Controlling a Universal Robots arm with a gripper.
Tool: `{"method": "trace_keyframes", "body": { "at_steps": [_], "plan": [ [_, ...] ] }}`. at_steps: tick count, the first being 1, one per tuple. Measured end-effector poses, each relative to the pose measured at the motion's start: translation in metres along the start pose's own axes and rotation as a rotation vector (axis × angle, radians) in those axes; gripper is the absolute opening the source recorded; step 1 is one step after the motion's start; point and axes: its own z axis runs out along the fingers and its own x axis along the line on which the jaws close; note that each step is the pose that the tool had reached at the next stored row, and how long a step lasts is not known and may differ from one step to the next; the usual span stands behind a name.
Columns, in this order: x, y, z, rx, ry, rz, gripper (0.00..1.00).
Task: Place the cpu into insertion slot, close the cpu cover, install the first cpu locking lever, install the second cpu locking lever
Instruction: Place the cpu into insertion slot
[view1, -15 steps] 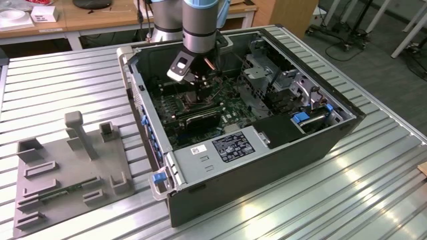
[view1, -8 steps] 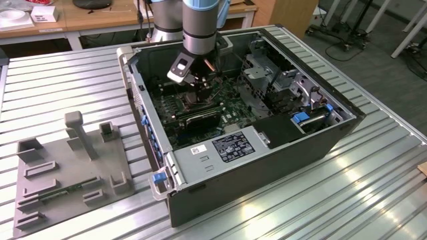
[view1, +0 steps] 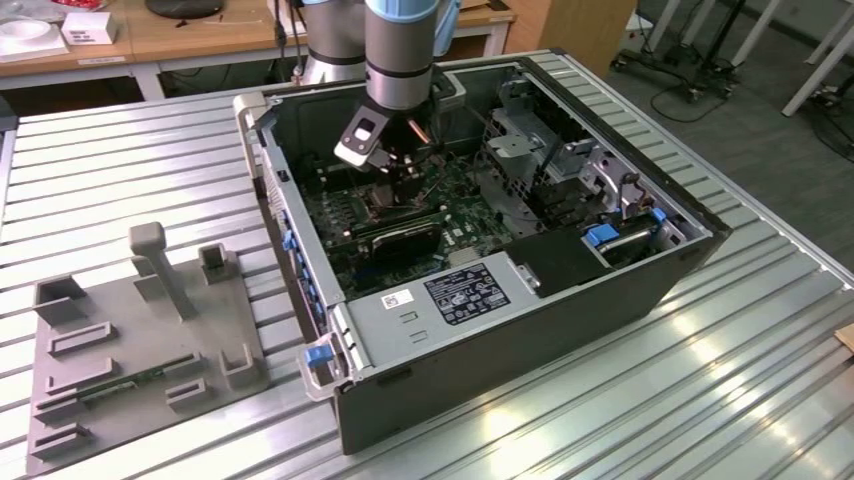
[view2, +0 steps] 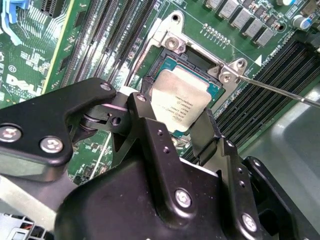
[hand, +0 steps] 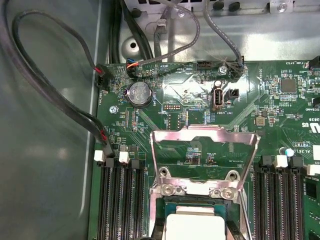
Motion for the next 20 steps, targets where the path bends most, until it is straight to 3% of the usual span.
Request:
{"method": "trace_keyframes", "body": {
  "at_steps": [20],
  "plan": [
    [-0.0001, -0.0001, 0.0025, 0.0002, -0.0003, 0.0, 0.54]
  ]
}}
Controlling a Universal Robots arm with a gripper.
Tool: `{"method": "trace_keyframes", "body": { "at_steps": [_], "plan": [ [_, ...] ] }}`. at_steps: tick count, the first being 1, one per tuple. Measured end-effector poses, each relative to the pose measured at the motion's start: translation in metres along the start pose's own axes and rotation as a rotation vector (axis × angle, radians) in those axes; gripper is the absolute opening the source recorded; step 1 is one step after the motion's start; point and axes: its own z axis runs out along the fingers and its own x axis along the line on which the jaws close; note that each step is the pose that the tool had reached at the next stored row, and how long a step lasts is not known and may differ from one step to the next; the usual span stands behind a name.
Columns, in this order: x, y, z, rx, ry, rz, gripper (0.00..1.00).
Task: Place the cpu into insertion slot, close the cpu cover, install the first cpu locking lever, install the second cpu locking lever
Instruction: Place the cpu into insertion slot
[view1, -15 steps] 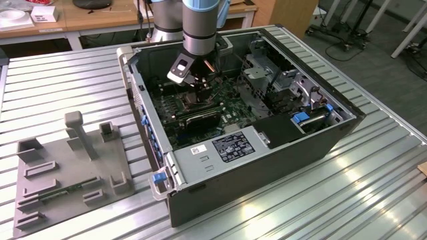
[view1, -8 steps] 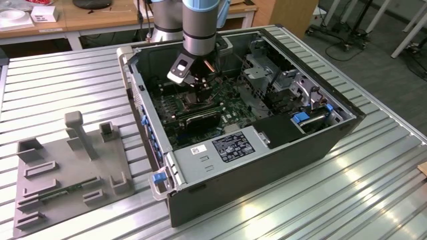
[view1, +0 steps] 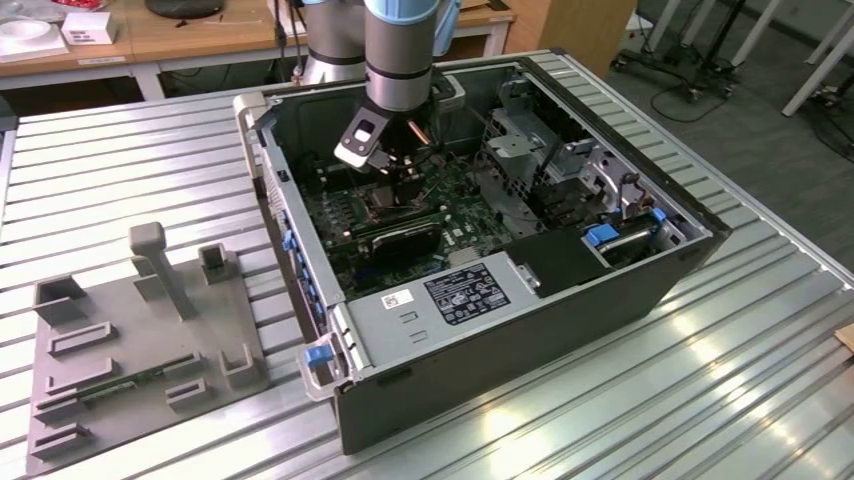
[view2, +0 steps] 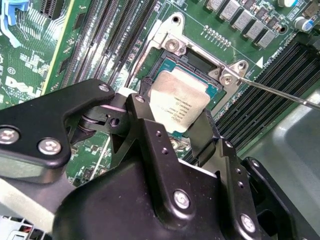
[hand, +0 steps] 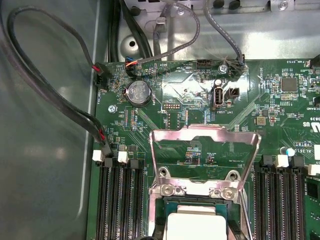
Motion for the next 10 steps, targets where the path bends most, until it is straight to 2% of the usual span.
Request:
{"method": "trace_keyframes", "body": {
  "at_steps": [4, 10],
  "plan": [
    [0.0001, 0.0001, -0.0005, -0.0003, 0.0004, 0.0, 0.54],
    [0.0002, 0.0003, -0.0054, -0.0001, 0.0003, 0.0, 0.54]
  ]
}}
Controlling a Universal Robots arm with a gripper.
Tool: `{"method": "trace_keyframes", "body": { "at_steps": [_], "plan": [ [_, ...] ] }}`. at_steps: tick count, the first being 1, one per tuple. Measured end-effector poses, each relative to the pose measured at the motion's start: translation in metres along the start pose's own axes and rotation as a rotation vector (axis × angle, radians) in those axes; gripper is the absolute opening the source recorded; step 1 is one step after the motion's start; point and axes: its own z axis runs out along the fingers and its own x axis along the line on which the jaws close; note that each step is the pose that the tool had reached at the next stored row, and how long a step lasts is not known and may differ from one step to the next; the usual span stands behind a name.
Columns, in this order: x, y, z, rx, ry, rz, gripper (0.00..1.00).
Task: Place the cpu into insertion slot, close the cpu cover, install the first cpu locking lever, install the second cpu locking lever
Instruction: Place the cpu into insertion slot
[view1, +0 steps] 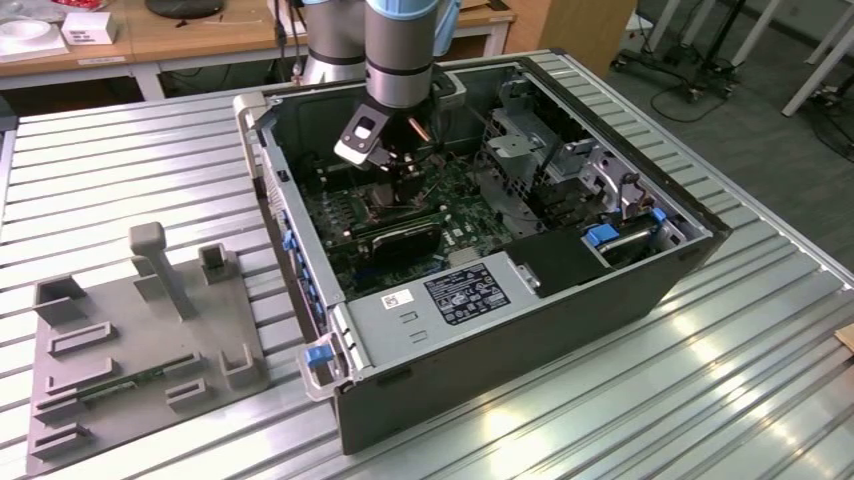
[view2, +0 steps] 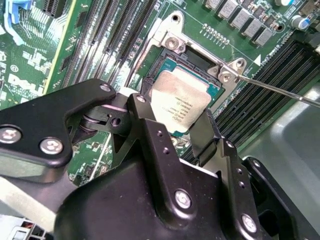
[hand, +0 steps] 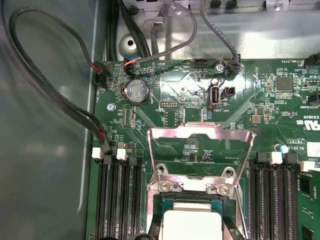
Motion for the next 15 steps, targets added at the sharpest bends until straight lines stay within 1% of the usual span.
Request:
{"method": "trace_keyframes", "body": {
  "at_steps": [4, 5, 7, 11, 15],
  "plan": [
    [-0.0001, 0.0, -0.0001, 0.0001, -0.0002, 0.0, 0.54],
    [-0.0001, 0.0, -0.0001, 0.0023, -0.0001, 0.0, 0.54],
    [-0.0001, 0.0, -0.0001, 0.0128, -0.0003, 0.0, 0.54],
    [-0.0001, 0.0, -0.0001, 0.0162, 0.0, 0.001, 0.54],
    [-0.0003, 0.0016, 0.0004, 0.0167, -0.0001, 0.004, 0.54]
  ]
}}
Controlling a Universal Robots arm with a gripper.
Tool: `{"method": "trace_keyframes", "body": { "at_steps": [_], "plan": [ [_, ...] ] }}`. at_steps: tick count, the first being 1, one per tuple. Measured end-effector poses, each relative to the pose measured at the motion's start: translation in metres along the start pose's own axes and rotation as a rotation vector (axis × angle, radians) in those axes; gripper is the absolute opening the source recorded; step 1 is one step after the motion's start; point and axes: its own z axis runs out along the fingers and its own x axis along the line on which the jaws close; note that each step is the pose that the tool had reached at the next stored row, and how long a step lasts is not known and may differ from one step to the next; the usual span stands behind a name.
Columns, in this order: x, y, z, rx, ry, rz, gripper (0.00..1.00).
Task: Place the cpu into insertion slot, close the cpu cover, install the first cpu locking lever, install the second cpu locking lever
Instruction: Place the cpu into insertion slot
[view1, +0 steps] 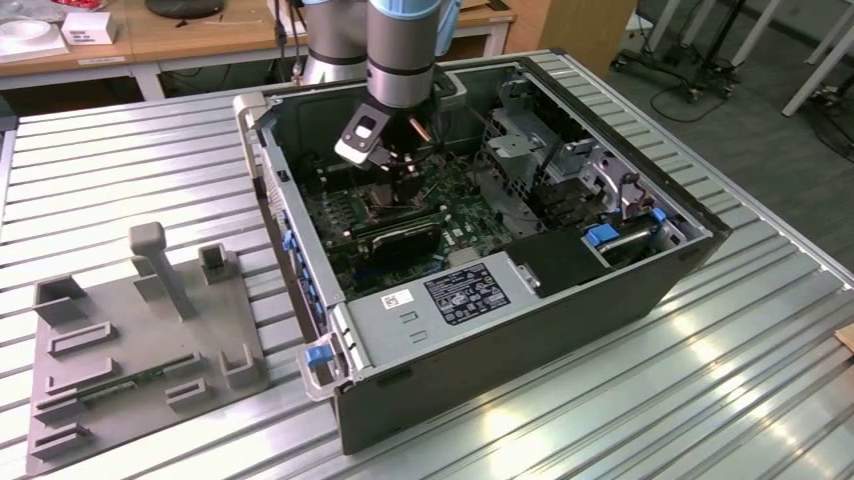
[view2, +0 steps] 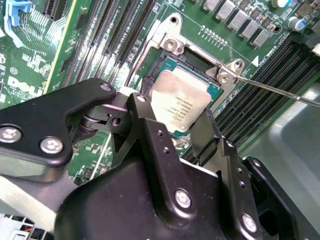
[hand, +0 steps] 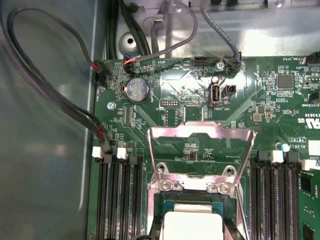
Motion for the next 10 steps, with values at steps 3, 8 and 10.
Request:
{"method": "trace_keyframes", "body": {
  "at_steps": [3, 8, 10],
  "plan": [
    [-0.0001, 0.0002, 0.0005, -0.0001, 0.0, 0.002, 0.54],
    [-0.0005, 0.0002, 0.002, -0.0002, 0.0, 0.002, 0.54],
    [-0.0005, 0.0002, 0.0022, 0.0, -0.0002, 0.002, 0.54]
  ]
}}
